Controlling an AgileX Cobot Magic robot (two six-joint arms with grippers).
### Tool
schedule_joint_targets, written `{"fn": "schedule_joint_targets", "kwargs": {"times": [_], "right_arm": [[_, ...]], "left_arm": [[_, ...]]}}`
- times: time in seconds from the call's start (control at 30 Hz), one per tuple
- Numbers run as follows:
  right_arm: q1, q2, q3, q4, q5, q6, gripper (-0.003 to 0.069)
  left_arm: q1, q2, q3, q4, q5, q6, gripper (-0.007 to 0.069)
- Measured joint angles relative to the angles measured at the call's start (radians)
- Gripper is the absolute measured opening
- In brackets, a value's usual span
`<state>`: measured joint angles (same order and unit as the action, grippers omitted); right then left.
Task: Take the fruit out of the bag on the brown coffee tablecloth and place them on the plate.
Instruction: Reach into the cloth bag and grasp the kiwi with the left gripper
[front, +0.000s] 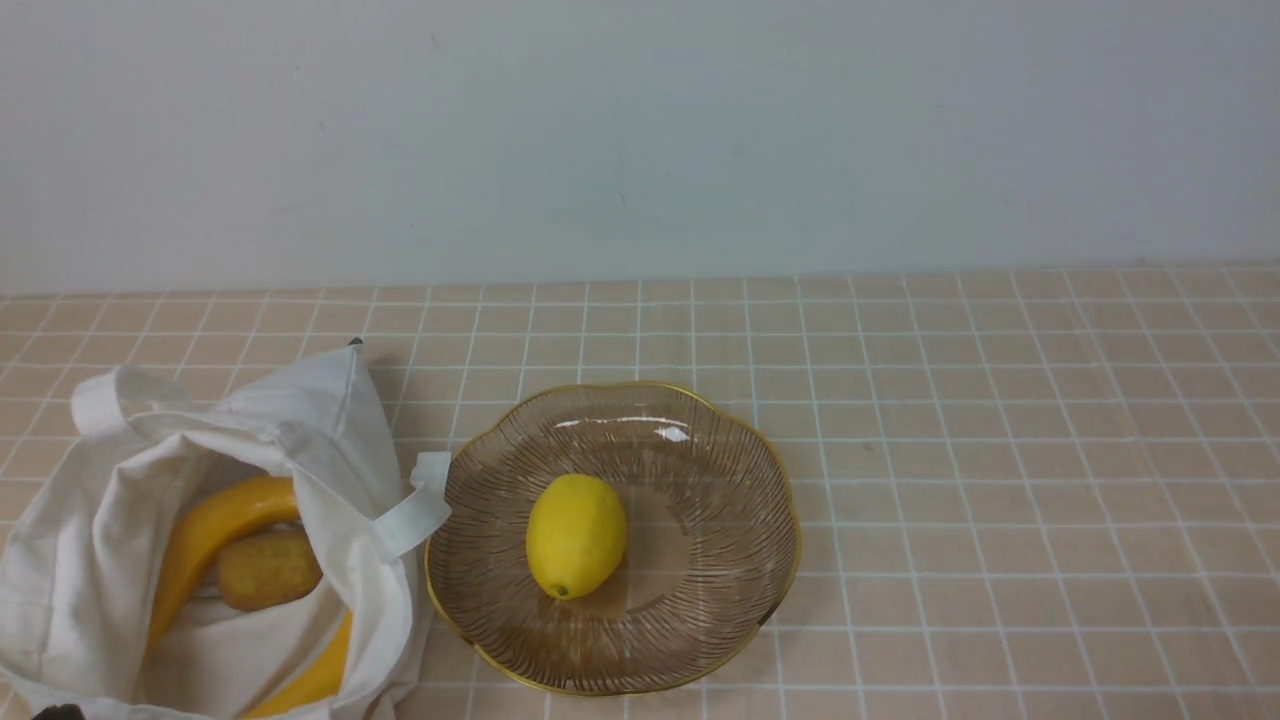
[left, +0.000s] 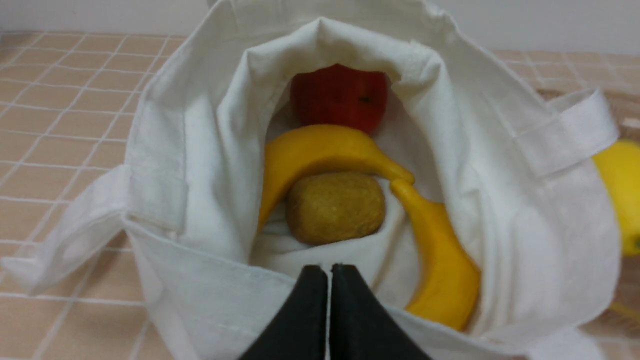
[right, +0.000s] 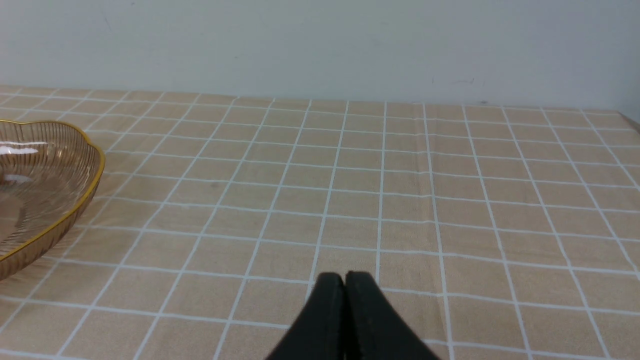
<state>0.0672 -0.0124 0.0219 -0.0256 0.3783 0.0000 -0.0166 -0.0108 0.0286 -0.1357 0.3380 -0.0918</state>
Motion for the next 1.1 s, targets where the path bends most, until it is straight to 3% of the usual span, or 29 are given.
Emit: {"fn": "schedule_joint_targets", "kwargs": {"times": [0.03,0.17,0.3,0.43,0.57,0.7,0.8,0.93,0.97,1.1], "right_arm": [[0.0,0.0,0.0,0.0,0.0,0.0,-0.0015],[0.0,0.0,0.0,0.0,0.0,0.0,-0.0015],[0.0,0.0,0.0,0.0,0.0,0.0,-0.0015],[0.0,0.0,0.0,0.0,0.0,0.0,-0.0015],[0.0,0.0,0.0,0.0,0.0,0.0,-0.0015],[0.0,0.0,0.0,0.0,0.0,0.0,-0.0015],[0.0,0.0,0.0,0.0,0.0,0.0,-0.0015],[0.0,0.0,0.0,0.0,0.0,0.0,-0.0015],[0.0,0.0,0.0,0.0,0.0,0.0,-0.0015],[0.0,0.0,0.0,0.0,0.0,0.0,-0.0015]], "left_arm": [[0.0,0.0,0.0,-0.131,-0.045,-0.07,-0.0008],[0.0,0.0,0.0,-0.342,-0.106,-0.153,-0.0008],[0.0,0.0,0.0,-0.469,-0.209,-0.179,-0.0008],[0.0,0.0,0.0,-0.523,-0.326,-0.176,-0.0008],[0.0,0.0,-0.001,-0.568,-0.554,-0.157,-0.0008],[0.0,0.0,-0.081,-0.558,-0.622,-0.131,-0.0008],[0.0,0.011,-0.176,-0.5,-0.545,-0.053,-0.0008],[0.0,0.215,-0.4,-0.344,-0.149,0.191,-0.0008],[0.0,0.241,-0.409,-0.335,-0.129,0.206,-0.0008],[0.0,0.564,-0.586,-0.243,0.314,0.307,-0.0008]]}}
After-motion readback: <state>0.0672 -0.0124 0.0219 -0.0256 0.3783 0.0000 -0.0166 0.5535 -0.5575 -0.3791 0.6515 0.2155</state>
